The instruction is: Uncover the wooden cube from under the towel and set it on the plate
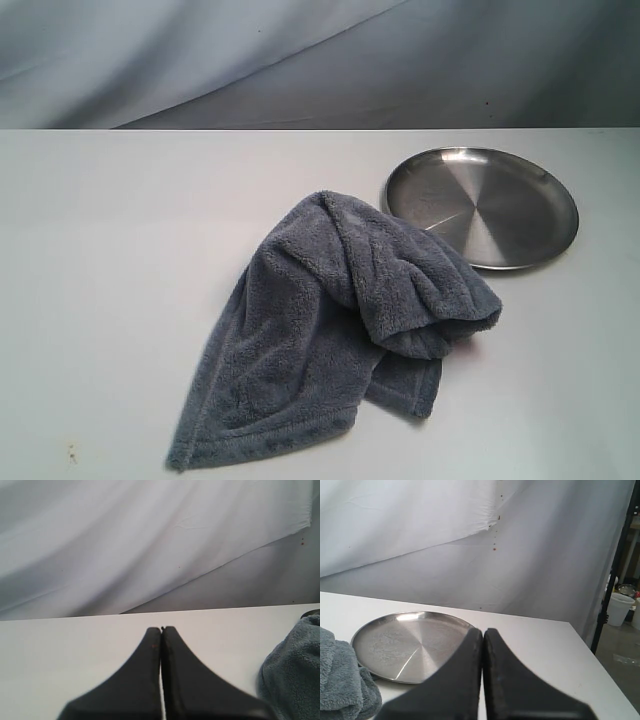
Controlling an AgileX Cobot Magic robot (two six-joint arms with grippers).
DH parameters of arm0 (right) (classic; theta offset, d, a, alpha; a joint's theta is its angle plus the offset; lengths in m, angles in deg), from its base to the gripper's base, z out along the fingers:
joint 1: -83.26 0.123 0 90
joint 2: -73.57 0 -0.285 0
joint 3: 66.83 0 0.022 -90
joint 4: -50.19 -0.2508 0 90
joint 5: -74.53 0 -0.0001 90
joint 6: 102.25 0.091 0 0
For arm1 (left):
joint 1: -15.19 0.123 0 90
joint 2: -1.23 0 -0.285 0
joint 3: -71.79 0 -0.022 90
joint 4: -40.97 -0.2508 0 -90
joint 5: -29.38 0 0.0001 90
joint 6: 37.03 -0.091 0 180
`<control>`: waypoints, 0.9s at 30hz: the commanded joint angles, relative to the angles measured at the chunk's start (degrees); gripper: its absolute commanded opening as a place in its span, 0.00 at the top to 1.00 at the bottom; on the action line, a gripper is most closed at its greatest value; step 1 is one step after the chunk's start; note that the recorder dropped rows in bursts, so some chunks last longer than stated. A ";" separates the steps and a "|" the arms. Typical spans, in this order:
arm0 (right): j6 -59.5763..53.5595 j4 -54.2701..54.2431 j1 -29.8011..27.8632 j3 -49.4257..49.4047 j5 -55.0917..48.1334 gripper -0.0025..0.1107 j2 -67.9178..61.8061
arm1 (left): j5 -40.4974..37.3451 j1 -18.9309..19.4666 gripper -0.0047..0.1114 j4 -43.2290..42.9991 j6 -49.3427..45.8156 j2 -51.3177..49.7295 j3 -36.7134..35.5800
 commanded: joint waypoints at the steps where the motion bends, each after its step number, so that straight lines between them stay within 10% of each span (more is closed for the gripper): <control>1: 0.94 -0.38 -0.50 -0.23 0.49 0.98 0.18 | 0.62 0.12 0.96 0.14 0.15 0.24 -0.25; 16: 8.25 -13.48 -0.50 0.73 15.87 0.98 0.18 | 0.62 0.12 0.96 0.14 0.15 0.24 -0.25; 27: 3.80 2.02 1.51 33.73 -9.74 0.98 0.18 | 0.62 0.12 0.96 0.14 0.15 0.24 -0.25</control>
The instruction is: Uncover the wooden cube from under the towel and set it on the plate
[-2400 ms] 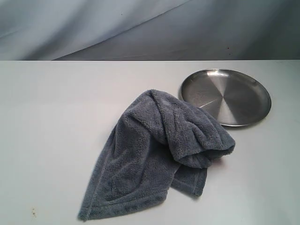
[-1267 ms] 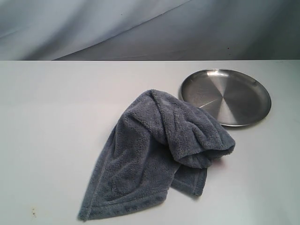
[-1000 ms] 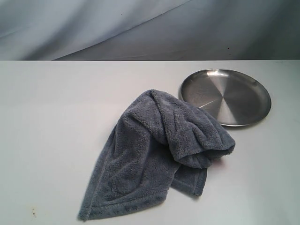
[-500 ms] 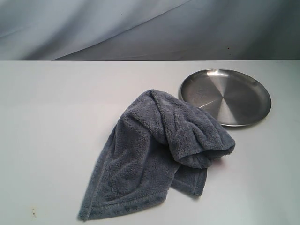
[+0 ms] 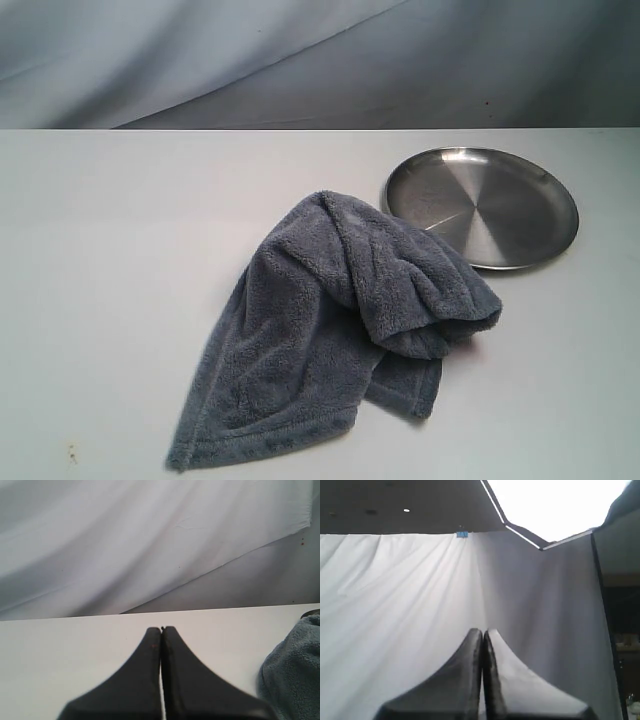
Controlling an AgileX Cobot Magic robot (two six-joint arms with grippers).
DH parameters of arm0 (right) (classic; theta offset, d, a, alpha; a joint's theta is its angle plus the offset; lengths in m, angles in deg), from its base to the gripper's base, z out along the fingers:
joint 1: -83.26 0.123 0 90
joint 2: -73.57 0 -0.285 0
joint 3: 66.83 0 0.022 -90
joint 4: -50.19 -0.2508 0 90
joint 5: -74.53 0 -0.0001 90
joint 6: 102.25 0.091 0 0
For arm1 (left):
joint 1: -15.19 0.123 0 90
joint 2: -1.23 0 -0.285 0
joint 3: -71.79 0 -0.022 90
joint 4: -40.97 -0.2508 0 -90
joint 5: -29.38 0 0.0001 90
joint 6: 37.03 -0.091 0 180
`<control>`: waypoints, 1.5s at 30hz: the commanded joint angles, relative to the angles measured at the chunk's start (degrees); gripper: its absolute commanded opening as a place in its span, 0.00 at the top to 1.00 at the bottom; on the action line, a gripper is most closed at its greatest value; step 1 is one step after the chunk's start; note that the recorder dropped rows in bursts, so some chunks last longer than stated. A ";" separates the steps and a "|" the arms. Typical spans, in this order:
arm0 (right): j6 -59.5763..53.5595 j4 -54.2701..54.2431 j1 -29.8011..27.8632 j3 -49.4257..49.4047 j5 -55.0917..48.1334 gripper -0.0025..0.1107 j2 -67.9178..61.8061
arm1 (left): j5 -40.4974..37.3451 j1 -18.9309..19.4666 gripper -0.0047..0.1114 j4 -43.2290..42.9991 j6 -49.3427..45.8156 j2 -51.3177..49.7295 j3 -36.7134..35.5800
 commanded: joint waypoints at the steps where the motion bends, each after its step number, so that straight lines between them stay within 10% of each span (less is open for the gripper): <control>1: -9.22 5.26 2.84 9.87 -20.31 0.98 -0.20 | 0.62 0.12 0.96 0.14 0.15 0.24 -0.25; 12: -0.42 -0.70 7.54 14.17 -56.35 0.98 -20.61 | 0.62 0.12 0.96 0.14 0.15 0.24 -0.25; 22: -4.78 -8.94 11.10 14.35 -53.48 0.98 -50.35 | 0.62 0.12 0.96 0.14 0.15 0.24 -0.25; 37: 5.07 2.42 38.32 29.21 -42.01 0.98 -85.11 | 0.62 0.12 0.96 0.14 0.15 0.24 -0.25; 45: 6.14 3.97 39.17 36.39 -36.54 0.98 -92.62 | 0.62 0.12 0.96 0.14 0.15 0.24 -0.25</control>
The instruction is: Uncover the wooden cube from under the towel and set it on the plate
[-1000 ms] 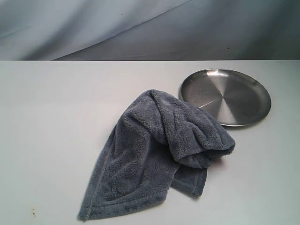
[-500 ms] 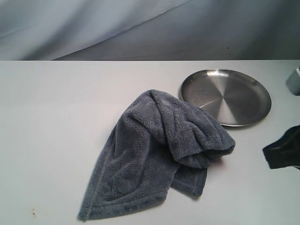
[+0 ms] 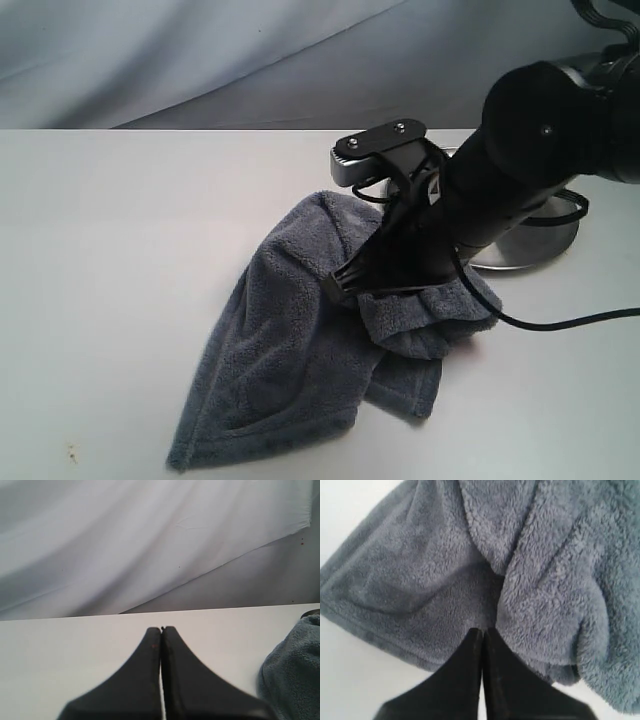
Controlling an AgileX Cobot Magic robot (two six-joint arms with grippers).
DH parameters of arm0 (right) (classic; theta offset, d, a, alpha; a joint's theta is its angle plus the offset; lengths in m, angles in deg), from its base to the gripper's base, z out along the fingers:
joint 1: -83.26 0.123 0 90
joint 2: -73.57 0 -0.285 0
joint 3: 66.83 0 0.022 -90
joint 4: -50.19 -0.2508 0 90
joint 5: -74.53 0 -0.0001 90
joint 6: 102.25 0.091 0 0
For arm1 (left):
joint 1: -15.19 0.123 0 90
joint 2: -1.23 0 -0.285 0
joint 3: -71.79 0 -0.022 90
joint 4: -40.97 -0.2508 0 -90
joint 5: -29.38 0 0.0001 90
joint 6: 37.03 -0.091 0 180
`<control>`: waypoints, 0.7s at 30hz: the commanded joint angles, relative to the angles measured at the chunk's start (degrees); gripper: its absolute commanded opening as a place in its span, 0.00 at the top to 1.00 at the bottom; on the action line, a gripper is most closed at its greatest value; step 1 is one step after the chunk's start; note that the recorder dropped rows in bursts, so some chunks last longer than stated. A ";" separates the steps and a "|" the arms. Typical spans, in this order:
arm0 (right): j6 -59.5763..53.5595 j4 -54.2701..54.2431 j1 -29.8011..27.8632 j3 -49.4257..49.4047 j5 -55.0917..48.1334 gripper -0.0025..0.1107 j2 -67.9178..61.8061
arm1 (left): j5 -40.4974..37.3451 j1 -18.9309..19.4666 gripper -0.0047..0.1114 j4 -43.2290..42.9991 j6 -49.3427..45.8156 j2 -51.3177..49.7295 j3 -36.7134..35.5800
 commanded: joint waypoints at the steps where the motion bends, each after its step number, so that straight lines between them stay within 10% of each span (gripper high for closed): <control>1: 0.44 4.34 -0.12 0.56 2.68 0.98 -0.05 | 0.62 0.12 0.96 0.14 0.15 0.24 -0.25; 21: 0.36 4.50 -19.18 0.56 6.87 0.98 -0.19 | 0.62 0.12 0.96 0.14 0.15 0.24 -0.25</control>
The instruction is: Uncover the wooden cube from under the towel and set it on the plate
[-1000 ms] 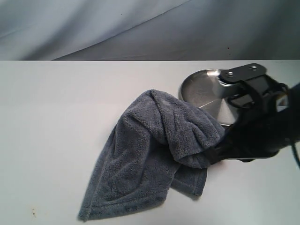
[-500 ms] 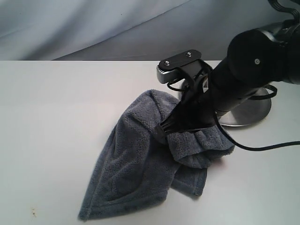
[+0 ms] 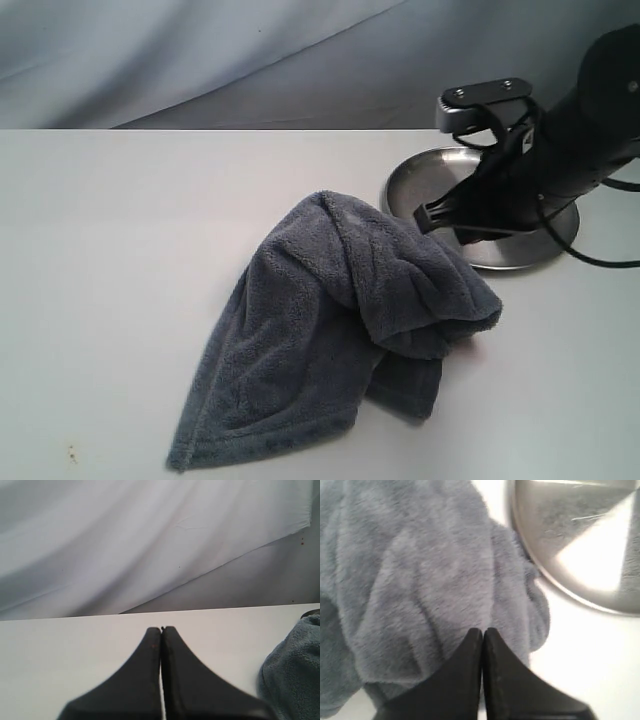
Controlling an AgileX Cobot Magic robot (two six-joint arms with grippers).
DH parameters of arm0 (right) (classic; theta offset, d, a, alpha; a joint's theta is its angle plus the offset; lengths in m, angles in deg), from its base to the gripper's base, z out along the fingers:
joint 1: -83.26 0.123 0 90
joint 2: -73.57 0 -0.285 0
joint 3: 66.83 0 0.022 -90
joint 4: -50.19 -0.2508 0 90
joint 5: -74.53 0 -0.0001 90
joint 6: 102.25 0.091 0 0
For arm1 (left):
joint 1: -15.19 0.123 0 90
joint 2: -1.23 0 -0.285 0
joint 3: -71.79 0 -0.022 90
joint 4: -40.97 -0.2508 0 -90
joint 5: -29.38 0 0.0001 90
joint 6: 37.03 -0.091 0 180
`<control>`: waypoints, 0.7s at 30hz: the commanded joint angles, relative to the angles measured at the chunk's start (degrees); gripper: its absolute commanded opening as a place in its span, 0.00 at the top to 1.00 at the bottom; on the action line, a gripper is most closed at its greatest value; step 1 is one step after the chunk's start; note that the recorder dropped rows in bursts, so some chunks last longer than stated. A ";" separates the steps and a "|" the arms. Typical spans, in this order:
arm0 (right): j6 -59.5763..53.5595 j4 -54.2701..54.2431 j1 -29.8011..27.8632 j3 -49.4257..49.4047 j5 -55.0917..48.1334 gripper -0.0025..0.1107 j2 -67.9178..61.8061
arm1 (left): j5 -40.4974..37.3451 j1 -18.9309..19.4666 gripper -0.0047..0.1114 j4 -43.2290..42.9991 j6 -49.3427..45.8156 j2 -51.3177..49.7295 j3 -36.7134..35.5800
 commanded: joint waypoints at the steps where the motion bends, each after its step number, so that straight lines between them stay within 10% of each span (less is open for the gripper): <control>1: -0.53 0.78 -4.46 0.66 6.20 0.98 -0.46 | 0.62 0.12 0.96 0.14 0.15 0.24 -0.25; 21: -6.63 -10.66 -3.15 39.63 -12.10 0.98 -28.55 | 0.62 0.12 0.96 0.14 0.15 0.24 -0.25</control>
